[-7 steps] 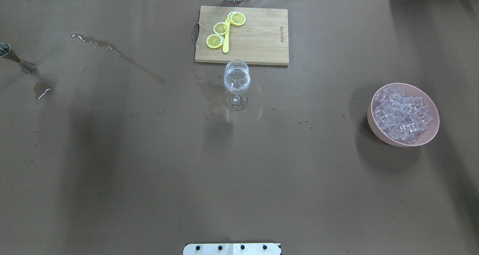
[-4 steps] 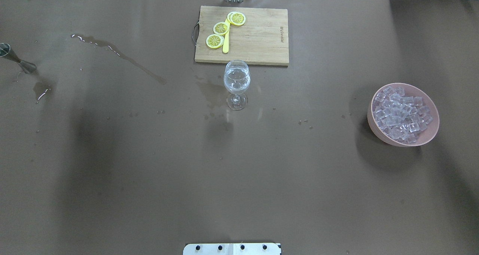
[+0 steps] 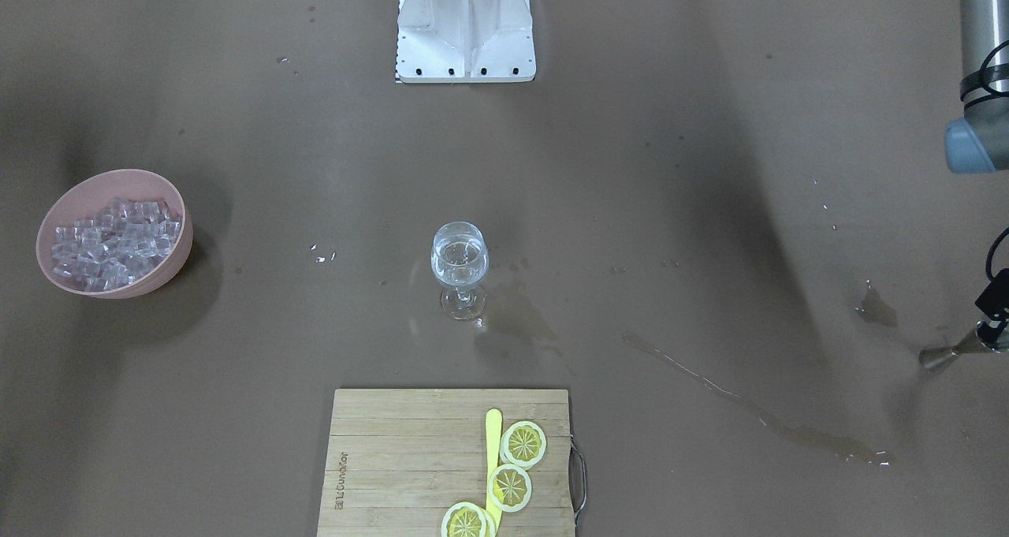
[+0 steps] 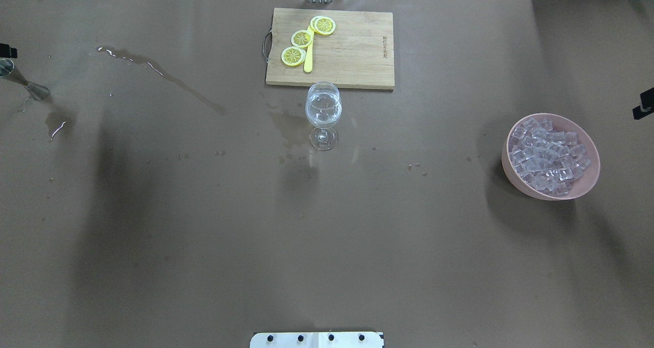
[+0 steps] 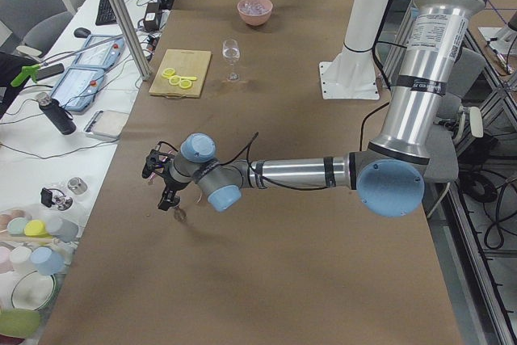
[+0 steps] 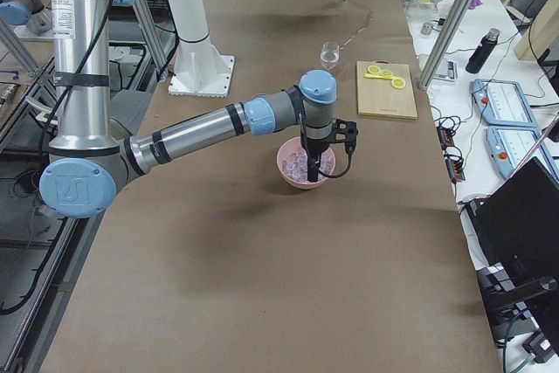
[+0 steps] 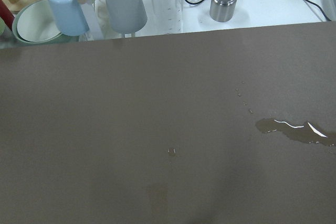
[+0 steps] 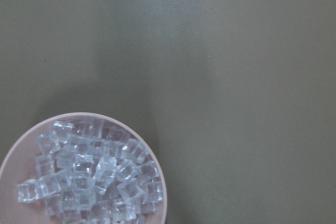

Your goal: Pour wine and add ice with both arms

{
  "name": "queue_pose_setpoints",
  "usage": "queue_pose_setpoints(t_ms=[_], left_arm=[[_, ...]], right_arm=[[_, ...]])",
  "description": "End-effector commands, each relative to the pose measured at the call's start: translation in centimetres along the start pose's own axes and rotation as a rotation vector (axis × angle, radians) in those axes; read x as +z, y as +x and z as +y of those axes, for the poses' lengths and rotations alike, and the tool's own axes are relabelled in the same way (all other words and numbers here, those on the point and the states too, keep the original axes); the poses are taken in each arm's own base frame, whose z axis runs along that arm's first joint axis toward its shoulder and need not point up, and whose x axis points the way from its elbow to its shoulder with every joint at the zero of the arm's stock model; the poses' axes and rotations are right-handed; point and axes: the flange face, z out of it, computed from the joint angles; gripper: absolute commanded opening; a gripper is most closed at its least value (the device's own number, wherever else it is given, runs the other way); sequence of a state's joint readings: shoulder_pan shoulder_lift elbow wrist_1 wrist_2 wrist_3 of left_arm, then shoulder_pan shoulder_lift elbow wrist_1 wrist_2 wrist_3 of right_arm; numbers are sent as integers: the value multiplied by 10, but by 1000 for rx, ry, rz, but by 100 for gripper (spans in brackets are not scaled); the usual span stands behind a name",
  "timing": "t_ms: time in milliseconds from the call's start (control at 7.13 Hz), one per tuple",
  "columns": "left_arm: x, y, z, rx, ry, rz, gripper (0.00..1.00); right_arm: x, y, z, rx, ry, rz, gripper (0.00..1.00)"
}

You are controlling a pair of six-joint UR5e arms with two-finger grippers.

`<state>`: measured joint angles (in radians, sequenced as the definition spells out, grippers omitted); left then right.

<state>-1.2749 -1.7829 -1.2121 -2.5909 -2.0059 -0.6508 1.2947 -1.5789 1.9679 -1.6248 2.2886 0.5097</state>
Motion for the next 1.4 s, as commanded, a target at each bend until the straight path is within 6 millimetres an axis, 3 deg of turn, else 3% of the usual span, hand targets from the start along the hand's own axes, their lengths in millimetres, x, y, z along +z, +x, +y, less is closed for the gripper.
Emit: queue_pose_setpoints(t_ms=[0, 280, 981, 1262], left_arm=[[20, -1, 26, 40, 73, -30, 98], [20, -11, 44, 56, 111, -44, 98], [46, 12, 83, 85, 274, -51, 99], [48, 15, 93, 98, 318, -31, 98]], right_arm=[[20, -37, -13, 0, -25, 4, 100], [44, -49, -36, 2, -54, 15, 100], [87, -76, -34, -12, -52, 53, 100], [92, -89, -31, -9, -60, 49, 100]])
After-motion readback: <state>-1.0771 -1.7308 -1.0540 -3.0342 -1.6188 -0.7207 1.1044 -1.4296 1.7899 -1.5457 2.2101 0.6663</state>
